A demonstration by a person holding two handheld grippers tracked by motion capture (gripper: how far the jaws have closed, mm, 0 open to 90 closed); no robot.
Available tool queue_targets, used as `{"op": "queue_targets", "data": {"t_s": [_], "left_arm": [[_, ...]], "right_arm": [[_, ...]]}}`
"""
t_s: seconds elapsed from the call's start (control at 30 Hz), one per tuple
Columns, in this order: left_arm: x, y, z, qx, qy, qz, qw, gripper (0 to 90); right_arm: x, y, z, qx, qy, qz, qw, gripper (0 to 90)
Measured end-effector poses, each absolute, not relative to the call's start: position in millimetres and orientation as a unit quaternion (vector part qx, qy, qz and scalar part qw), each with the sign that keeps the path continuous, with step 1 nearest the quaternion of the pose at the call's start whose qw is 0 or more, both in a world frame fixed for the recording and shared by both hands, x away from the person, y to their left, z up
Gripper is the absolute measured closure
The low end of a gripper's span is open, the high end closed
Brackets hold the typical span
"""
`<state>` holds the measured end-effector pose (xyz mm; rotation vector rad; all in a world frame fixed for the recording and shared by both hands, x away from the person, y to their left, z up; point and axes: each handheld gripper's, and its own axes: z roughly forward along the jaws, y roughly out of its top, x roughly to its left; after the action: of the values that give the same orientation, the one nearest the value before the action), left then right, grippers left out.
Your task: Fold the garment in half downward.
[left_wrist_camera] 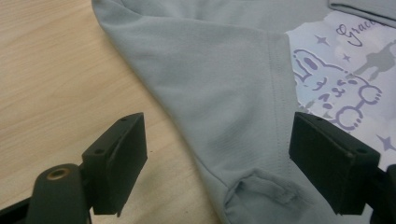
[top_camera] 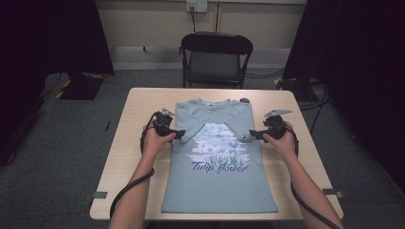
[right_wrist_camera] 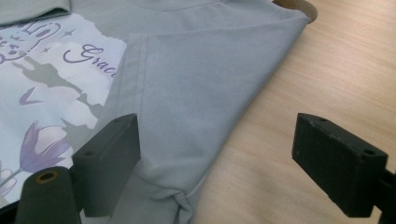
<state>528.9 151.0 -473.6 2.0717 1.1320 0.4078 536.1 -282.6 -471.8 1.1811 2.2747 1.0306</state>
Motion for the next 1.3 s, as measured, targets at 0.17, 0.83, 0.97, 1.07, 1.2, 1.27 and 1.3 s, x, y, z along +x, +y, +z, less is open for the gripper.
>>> {"op": "queue_targets", "data": {"t_s": [0.17,0.83,0.97,1.07,1.2,1.27,1.3], "left_arm": [[535,151,-474,0.804,0.441,0.159,0.365,19.1],[567,142,-496,0.804,0.45,0.178,0.346,22.5],[565,139,-494,0.803,0.45,0.176,0.349,32.8],[562,135,-493,0.806,0.444,0.171,0.353,49.1],[561,135,-493,0.803,0.449,0.169,0.355,54.7],[561,135,-492,0.804,0.451,0.168,0.351,55.6],[561,134,-491,0.805,0.451,0.167,0.349,55.5]], "right_arm": [[543,-281,-469,0.421,0.808,0.367,0.19,14.6],[581,-258,-496,0.449,0.806,0.341,0.182,17.9],[578,-258,-495,0.445,0.806,0.347,0.179,28.5],[573,-257,-495,0.444,0.803,0.354,0.18,41.3],[570,-256,-494,0.45,0.8,0.353,0.181,47.6],[569,-256,-494,0.449,0.8,0.354,0.179,47.4],[569,-256,-494,0.448,0.801,0.354,0.178,47.3]]}}
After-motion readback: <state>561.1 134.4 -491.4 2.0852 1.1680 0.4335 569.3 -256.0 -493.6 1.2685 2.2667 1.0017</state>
